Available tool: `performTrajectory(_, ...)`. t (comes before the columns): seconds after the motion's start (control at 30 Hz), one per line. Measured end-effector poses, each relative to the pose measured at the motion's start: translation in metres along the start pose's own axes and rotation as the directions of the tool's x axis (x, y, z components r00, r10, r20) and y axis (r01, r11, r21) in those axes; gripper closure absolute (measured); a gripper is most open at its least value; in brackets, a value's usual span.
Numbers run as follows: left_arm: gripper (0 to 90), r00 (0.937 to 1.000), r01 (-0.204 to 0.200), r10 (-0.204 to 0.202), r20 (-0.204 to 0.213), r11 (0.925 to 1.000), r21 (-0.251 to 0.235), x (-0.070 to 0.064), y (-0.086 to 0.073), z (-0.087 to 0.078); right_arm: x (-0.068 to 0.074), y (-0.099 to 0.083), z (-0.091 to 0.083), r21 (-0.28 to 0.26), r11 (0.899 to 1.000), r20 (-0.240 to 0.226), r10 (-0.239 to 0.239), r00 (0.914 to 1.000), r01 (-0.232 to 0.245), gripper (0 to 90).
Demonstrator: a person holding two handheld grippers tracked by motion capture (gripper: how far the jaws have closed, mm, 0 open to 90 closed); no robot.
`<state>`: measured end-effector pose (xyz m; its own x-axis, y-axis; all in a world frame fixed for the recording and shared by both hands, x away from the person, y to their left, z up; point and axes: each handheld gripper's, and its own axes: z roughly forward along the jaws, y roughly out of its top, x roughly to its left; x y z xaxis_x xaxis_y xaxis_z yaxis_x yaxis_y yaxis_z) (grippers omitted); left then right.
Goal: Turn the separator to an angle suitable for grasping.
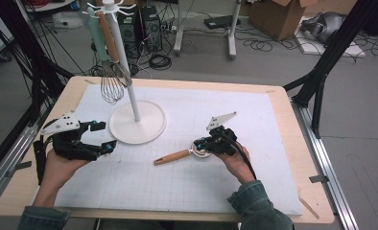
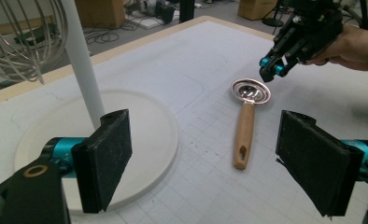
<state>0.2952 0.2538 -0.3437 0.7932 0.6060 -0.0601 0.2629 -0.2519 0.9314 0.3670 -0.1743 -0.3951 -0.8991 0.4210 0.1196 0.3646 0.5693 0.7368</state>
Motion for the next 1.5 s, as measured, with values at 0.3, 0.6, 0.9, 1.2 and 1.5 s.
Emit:
performTrajectory(0.3,19.8,0.9999,0.003,-0.003,0.014,1.0,0.003,-0.006,-0.014,0.006,-0.005,0.018,0.026,0.052,0.999,-0.019,-0.001,0.9998,0.002,89.5)
performTrajectory(0.6,21.7,0.9996,0.003,-0.003,0.028,1.0,-0.002,-0.011,-0.024,0.009,-0.011,0.017,0.049,0.122,0.992,-0.021,0.002,0.9998,0.0,89.5)
performTrajectory(0.9,27.6,0.9991,-0.007,0.007,0.043,1.0,0.001,-0.013,-0.024,0.011,-0.019,0.012,0.056,0.161,0.987,0.007,0.019,0.9998,-0.02,89.4)
performTrajectory(1.2,29.6,0.9985,-0.012,0.012,0.054,0.9999,0.009,-0.013,-0.026,0.011,-0.014,0.012,0.055,0.18,0.984,0.016,0.008,0.9998,-0.011,89.4)
performTrajectory(1.5,29.6,0.9982,-0.015,0.015,0.058,0.9999,0.008,-0.014,-0.025,0.01,-0.011,0.009,0.05,0.203,0.979,0.032,0.009,0.9994,-0.015,89.5)
